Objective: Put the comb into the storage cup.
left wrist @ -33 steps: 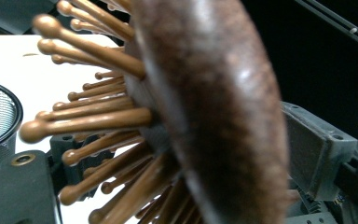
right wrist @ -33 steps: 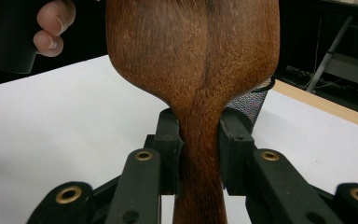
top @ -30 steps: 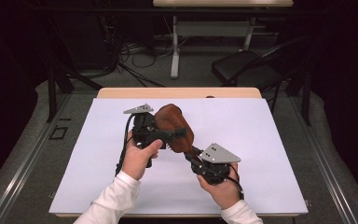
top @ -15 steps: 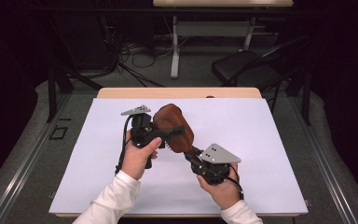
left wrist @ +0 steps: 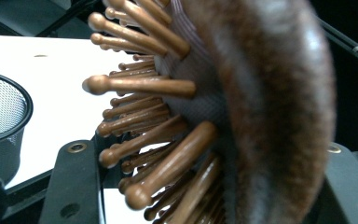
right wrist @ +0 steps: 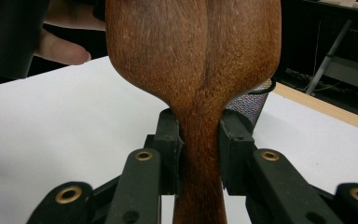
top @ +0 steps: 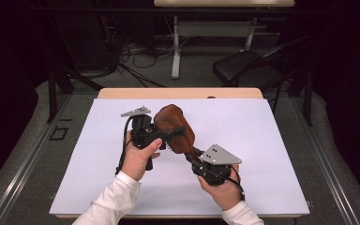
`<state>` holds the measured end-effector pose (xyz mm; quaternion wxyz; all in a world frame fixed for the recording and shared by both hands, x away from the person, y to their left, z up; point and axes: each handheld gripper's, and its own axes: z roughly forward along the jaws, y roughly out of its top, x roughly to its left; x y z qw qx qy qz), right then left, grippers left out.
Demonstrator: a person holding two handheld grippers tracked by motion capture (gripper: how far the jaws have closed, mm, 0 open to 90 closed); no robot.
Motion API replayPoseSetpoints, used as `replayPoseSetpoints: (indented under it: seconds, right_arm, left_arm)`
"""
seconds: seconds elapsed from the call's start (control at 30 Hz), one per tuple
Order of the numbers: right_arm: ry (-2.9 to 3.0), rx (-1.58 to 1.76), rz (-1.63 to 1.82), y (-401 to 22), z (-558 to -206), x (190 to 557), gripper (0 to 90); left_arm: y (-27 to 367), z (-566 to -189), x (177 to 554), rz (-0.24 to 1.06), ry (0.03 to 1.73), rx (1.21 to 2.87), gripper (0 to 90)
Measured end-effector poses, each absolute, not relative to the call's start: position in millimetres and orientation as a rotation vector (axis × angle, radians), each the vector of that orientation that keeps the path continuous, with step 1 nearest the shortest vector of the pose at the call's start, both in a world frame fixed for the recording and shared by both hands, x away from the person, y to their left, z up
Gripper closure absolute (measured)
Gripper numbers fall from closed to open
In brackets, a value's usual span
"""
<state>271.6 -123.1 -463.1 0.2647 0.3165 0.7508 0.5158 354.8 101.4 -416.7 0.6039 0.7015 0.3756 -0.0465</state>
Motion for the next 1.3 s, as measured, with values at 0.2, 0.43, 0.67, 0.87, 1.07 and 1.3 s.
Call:
replayPoseSetpoints:
  seconds: [0.2,0.43,0.67,0.87,1.07,1.3]
  right_arm:
    - [2.029,0.851,1.392,-122.9,-463.1,271.3,72.3]
    - [2.028,0.853,1.391,-122.7,-464.1,271.8,72.3]
    - [2.023,0.839,1.38,-122.4,-465.2,271.4,72.3]
    - [2.025,0.824,1.373,-122.1,-465.3,271.0,72.3]
    - [2.027,0.812,1.365,-121.9,-466.2,271.4,72.3]
    - [2.025,0.816,1.367,-121.7,-467.4,271.6,72.3]
  left_arm:
    - [101.9,-416.7,354.4,-0.12,0.879,1.619,40.4]
    - [101.5,-417.3,355.0,-0.115,0.885,1.626,40.1]
    - [102.3,-416.9,355.3,-0.133,0.881,1.629,41.0]
    - [103.5,-416.6,355.2,-0.157,0.895,1.629,42.1]
    - [104.9,-416.8,355.9,-0.193,0.913,1.628,43.7]
    - [104.1,-416.8,355.7,-0.21,0.926,1.624,45.8]
